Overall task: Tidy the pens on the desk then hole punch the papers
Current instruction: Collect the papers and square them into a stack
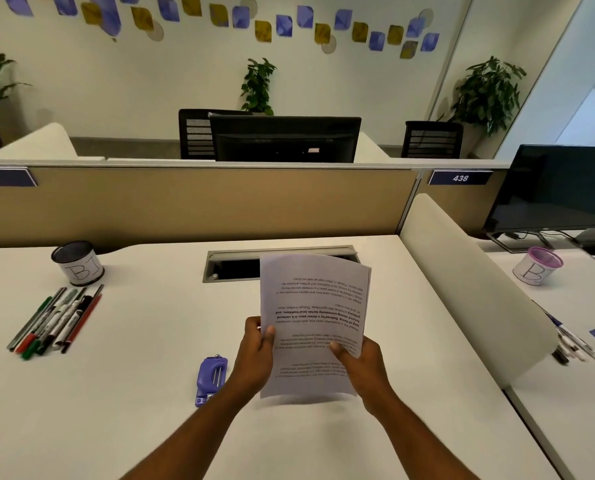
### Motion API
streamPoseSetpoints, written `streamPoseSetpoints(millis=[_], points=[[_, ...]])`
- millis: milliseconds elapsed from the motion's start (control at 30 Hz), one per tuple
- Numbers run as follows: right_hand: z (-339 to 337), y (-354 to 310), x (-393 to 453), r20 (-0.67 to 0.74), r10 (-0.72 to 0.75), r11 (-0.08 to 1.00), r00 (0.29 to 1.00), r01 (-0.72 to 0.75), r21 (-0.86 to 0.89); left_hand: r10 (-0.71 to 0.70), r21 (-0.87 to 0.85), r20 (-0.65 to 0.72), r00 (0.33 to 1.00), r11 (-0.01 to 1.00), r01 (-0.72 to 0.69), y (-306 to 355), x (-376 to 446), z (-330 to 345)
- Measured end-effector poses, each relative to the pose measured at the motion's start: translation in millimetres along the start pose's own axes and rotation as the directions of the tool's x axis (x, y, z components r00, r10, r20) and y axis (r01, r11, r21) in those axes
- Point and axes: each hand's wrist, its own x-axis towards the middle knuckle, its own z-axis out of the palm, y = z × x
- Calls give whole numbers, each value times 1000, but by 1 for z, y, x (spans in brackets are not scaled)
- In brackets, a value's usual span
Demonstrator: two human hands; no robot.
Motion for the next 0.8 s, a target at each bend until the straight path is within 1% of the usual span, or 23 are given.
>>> streamPoseSetpoints(millis=[100,200,333,500,667,800], points=[[2,-5,-5,-22,-39,998,999,40,39,28,-22,-34,999,999,-29,6,-4,-1],[3,-10,-7,-38,-82,996,996,83,26,73,-24,-58,996,997,-74,9,-6,-4],[7,-12,-10,-53,-58,997,997,60,40,97,27,-28,995,995,-96,10,-12,-3],[8,-10,-18,-68,-47,998,997,50,46,109,64,-40,993,992,-106,11,-14,-1],[5,-15,-17,-84,-52,999,995,53,9,114,62,-54,992,992,-111,13,-13,-3],[4,-17,-18,-67,-37,999,997,37,4,102,44,-45,994,994,-100,12,-14,-2]])
